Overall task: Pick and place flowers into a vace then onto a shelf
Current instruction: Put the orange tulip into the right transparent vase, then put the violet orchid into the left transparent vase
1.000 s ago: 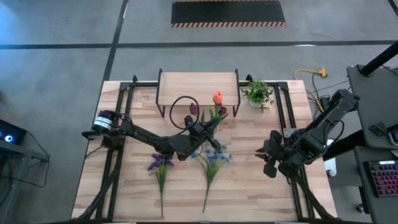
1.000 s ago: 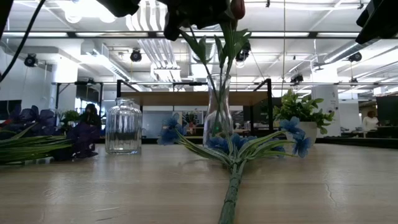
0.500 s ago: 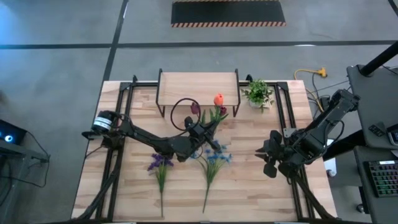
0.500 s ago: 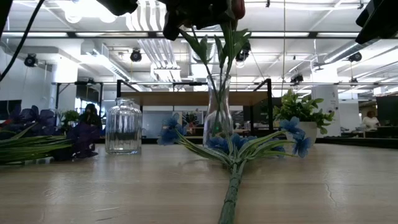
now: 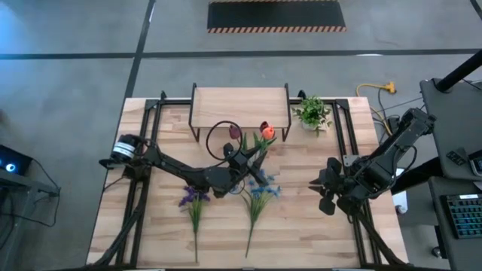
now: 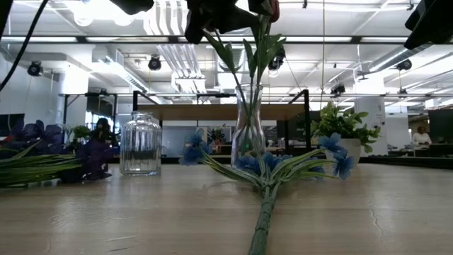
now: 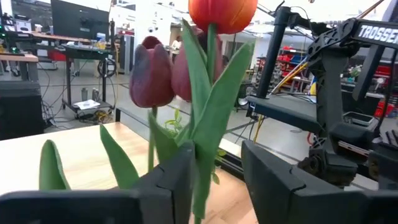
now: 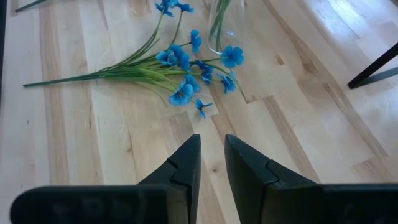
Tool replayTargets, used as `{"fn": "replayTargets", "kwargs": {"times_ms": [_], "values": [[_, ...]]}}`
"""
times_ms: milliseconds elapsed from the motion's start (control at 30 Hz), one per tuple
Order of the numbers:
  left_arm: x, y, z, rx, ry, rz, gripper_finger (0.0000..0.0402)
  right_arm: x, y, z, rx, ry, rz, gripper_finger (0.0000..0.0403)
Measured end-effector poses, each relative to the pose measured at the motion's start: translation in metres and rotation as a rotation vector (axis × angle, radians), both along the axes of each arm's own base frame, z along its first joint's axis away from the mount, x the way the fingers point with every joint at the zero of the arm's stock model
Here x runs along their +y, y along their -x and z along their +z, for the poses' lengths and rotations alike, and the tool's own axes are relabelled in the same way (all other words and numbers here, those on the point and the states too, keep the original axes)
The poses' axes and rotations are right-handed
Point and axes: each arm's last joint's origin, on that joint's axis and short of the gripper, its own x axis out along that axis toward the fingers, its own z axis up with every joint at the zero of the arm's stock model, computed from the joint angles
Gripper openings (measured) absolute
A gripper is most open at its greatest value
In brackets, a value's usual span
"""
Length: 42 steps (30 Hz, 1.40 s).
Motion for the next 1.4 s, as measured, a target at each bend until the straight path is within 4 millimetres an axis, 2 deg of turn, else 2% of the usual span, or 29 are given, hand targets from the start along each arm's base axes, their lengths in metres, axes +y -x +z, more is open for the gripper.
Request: {"fn": "replayTargets", "kwargs": {"times_ms": [333,633,833,1067,1267,1400], "values": [[-0.02,0.007,0.0,0.023,-0.011,0.011,0.0159,0.0,0.0,0.0,-0.003,-0.003,0.0,0.0063],[-0.043,0.021,0.016,-0.007,-0.009,-0.057,0.0162,0.001,-0.001,0.0,-0.008,-0.005,0.003,0.0059],[-0.074,0.041,0.032,-0.04,-0.001,-0.157,0.0162,0.001,-0.001,0.001,-0.015,-0.012,0.002,0.0062],[-0.118,0.076,0.045,-0.006,-0.021,-0.32,0.0162,0.001,-0.001,0.001,-0.016,-0.012,0.004,0.006],[-0.144,0.104,0.051,-0.055,0.154,-0.521,0.0162,0.003,-0.003,0.002,-0.032,0.004,0.039,0.006],[-0.152,0.119,0.042,0.035,0.315,-0.635,0.0162,0.005,-0.005,0.004,-0.058,-0.01,0.054,0.0061]]}}
